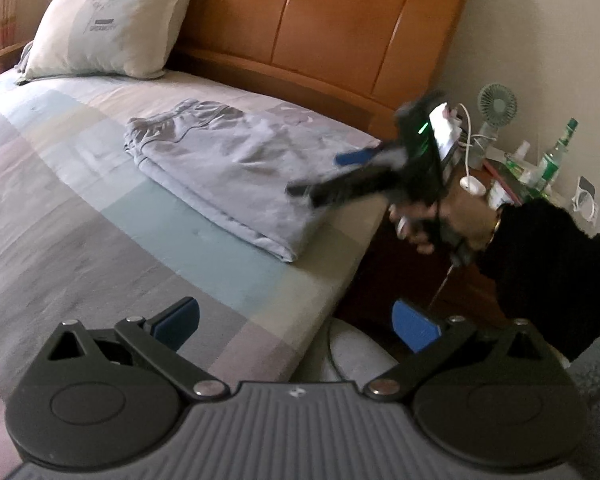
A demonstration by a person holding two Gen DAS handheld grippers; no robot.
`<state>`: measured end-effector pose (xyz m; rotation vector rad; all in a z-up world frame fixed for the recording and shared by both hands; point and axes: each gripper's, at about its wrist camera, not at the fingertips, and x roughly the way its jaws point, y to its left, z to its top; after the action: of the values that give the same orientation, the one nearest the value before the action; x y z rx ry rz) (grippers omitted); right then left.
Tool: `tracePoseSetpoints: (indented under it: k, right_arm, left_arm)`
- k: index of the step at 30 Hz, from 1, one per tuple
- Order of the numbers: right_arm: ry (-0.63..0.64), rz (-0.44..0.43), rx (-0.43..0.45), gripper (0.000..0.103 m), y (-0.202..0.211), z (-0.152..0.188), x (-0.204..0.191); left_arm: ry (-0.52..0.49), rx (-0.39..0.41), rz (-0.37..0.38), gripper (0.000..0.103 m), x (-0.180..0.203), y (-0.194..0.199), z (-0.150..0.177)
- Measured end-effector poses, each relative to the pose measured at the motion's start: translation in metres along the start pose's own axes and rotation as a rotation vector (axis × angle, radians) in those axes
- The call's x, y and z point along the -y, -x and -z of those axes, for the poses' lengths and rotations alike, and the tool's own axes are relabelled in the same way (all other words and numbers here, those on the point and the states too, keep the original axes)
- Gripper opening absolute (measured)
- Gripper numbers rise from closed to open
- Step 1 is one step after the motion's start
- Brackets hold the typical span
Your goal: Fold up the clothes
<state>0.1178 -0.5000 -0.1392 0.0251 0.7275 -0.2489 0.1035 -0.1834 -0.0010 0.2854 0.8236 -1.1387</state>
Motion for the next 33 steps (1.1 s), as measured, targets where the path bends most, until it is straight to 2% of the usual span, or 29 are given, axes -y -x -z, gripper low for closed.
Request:
tracePoseSetpoints:
  k: [3,6,10,13,17,20,24,28,30,33]
  right_arm:
    - [0.042,0.028,-0.022,0.103,0.004,0.012,-0.021]
    - [0.018,0.002,0.038,0.103,0.027,0.018,-0.031]
    - [0.053,0.021,0.091,0.103,0.033,0.016,-0.046]
    - [0.062,0.052,0.078,0.103,0.022,0.016,-0.053]
    - [0.065,0.009,-0.001,0.103,0.013,0.027,-0.064]
    - [0.094,0.001,0.013,0.103,0.025,0.029,-0.073]
    - [0.042,-0.026,0.043,0.103,0.031,0.016,-0.074]
    - [-0.033,-0.090,-0.057,0.103,0.021,0.008,-0.076]
    - [-0.075,-0.117,-0.109,0.103,0.019,0.007,-0.076]
    - [-0.123,-0.115,-0.134,0.103,0.030,0.003,-0.076]
  left_arm:
    - [0.001,0.005,-0.008,0.102,0.002,0.005,0.002]
    - [0.003,0.010,-0.017,0.102,0.004,0.009,0.004]
    - [0.004,0.016,-0.028,0.102,0.006,0.015,0.007]
    - [0.007,0.023,-0.037,0.102,0.007,0.019,0.010]
    - [0.012,0.034,-0.049,0.102,0.006,0.023,0.012]
    - [0.013,0.043,-0.063,0.102,0.005,0.026,0.014]
    - [-0.009,0.094,-0.158,0.102,0.004,0.026,0.012]
    - [0.003,0.137,-0.207,0.102,0.001,0.027,0.009]
    - [0.007,0.172,-0.254,0.102,0.000,0.028,0.009]
    - [0.032,0.240,-0.313,0.102,0.000,0.030,0.010]
